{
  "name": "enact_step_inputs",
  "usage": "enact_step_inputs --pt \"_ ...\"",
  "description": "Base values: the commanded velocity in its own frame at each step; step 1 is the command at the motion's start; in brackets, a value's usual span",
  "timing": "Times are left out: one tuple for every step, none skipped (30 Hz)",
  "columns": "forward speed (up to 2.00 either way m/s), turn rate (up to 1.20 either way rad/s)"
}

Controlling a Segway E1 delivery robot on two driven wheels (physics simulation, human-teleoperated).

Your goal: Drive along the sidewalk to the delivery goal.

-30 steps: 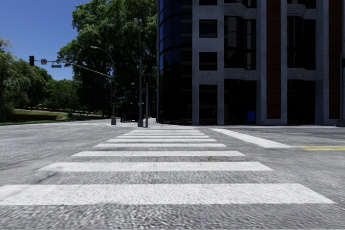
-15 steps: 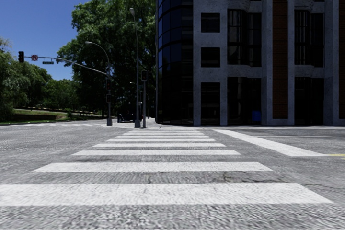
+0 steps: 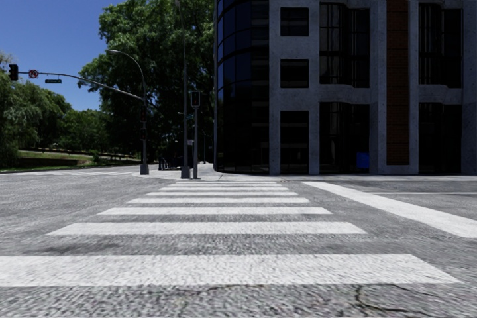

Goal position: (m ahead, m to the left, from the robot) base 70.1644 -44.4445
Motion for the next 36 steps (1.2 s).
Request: enact_step_inputs --pt "2.00 0.00" --pt "2.00 0.00" --pt "2.00 0.00" --pt "2.00 0.00" --pt "2.00 0.00" --pt "2.00 0.00" --pt "2.00 0.00" --pt "2.00 0.00" --pt "2.00 0.00" --pt "2.00 0.00" --pt "2.00 0.00" --pt "2.00 0.00" --pt "2.00 0.00" --pt "2.00 0.00" --pt "2.00 0.00" --pt "2.00 0.00" --pt "2.00 0.00" --pt "2.00 0.00" --pt "2.00 0.00" --pt "2.00 0.00" --pt "2.00 0.00" --pt "2.00 0.00" --pt "2.00 0.00" --pt "2.00 0.00" --pt "2.00 0.00" --pt "2.00 0.00" --pt "2.00 0.00" --pt "2.00 0.00" --pt "2.00 0.00" --pt "2.00 0.00" --pt "2.00 0.00" --pt "2.00 0.00" --pt "2.00 0.00" --pt "2.00 0.00" --pt "2.00 0.00" --pt "2.00 0.00"
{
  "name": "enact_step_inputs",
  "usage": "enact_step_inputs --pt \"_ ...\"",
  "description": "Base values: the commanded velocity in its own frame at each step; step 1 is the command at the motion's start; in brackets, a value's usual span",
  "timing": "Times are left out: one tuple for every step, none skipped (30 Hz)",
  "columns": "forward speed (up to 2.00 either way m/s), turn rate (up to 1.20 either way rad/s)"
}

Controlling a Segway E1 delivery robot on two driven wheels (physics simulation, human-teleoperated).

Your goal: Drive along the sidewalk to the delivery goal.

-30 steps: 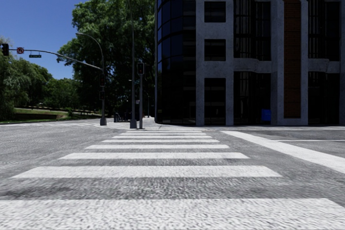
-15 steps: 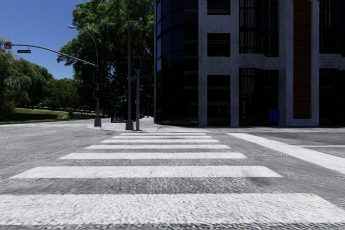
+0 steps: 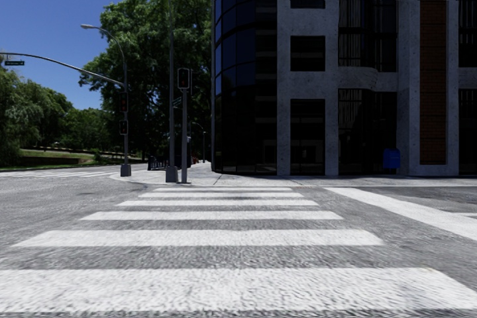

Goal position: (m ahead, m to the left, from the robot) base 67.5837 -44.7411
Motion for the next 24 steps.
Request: enact_step_inputs --pt "2.00 0.00" --pt "2.00 0.00" --pt "2.00 0.00" --pt "2.00 0.00" --pt "2.00 0.00" --pt "2.00 0.00" --pt "2.00 0.00" --pt "2.00 0.00" --pt "2.00 0.00" --pt "2.00 0.00" --pt "2.00 0.00" --pt "2.00 0.00" --pt "2.00 0.00" --pt "2.00 0.00" --pt "2.00 0.00" --pt "2.00 0.00" --pt "2.00 0.00" --pt "2.00 0.00" --pt "2.00 0.00" --pt "2.00 0.00" --pt "2.00 0.00" --pt "2.00 0.00" --pt "2.00 0.00" --pt "2.00 0.00"
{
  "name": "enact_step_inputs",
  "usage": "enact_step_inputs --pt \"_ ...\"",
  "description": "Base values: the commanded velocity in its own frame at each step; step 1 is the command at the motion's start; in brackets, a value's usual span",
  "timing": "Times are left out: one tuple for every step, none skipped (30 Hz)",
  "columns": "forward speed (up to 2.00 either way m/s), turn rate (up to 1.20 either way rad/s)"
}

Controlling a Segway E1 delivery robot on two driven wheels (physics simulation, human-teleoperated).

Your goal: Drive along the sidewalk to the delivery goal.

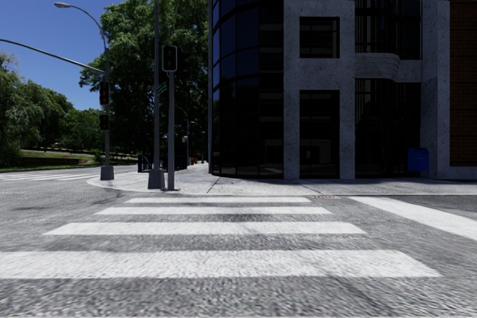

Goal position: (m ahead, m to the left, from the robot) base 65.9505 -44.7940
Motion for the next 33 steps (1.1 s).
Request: enact_step_inputs --pt "2.00 0.00" --pt "2.00 0.00" --pt "2.00 0.00" --pt "2.00 0.00" --pt "2.00 0.00" --pt "2.00 0.00" --pt "2.00 0.00" --pt "2.00 0.00" --pt "2.00 0.00" --pt "2.00 0.00" --pt "2.00 0.00" --pt "2.00 0.00" --pt "2.00 0.00" --pt "2.00 0.00" --pt "2.00 0.00" --pt "2.00 0.00" --pt "2.00 0.00" --pt "2.00 0.00" --pt "2.00 0.00" --pt "2.00 0.00" --pt "2.00 0.00" --pt "2.00 0.00" --pt "2.00 0.00" --pt "2.00 0.00" --pt "2.00 0.00" --pt "2.00 0.00" --pt "2.00 0.00" --pt "2.00 0.00" --pt "2.00 0.00" --pt "2.00 0.00" --pt "2.00 0.00" --pt "2.00 0.00" --pt "2.00 0.00"
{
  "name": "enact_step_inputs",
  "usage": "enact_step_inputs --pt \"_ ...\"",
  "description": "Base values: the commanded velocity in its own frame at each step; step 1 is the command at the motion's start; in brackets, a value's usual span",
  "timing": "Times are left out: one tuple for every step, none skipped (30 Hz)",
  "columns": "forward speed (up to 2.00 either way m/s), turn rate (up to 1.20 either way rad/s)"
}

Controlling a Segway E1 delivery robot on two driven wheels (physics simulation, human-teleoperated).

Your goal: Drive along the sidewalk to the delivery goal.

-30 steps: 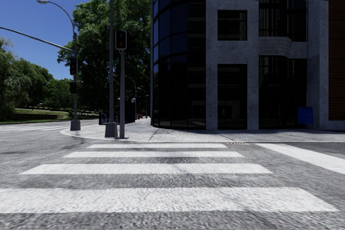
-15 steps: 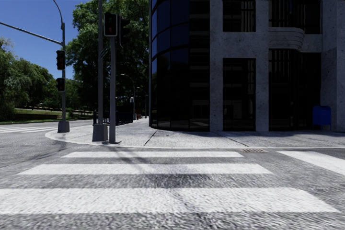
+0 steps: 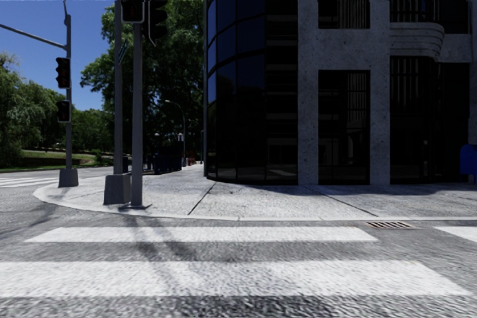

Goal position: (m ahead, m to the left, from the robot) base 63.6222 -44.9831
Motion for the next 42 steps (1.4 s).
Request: enact_step_inputs --pt "2.00 0.00" --pt "2.00 0.00" --pt "2.00 0.00" --pt "2.00 0.00" --pt "2.00 0.00" --pt "2.00 -0.12" --pt "2.00 -0.23" --pt "2.00 -0.32" --pt "2.00 -0.32" --pt "2.00 -0.39" --pt "2.00 -0.46" --pt "2.00 -0.50" --pt "2.00 -0.50" --pt "2.00 -0.50" --pt "2.00 -0.51" --pt "2.00 -0.52" --pt "2.00 -0.56" --pt "2.00 -0.56" --pt "2.00 -0.57" --pt "2.00 -0.57" --pt "2.00 -0.57" --pt "2.00 -0.57" --pt "2.00 -0.57" --pt "2.00 -0.57" --pt "2.00 -0.57" --pt "2.00 -0.57" --pt "2.00 -0.57" --pt "2.00 -0.57" --pt "2.00 -0.57" --pt "2.00 -0.57" --pt "2.00 -0.57" --pt "2.00 -0.57" --pt "2.00 -0.57" --pt "2.00 -0.57" --pt "2.00 -0.57" --pt "2.00 -0.57" --pt "2.00 -0.57" --pt "2.00 -0.57" --pt "2.00 -0.57" --pt "2.00 -0.57" --pt "2.00 -0.57" --pt "1.99 -0.57"
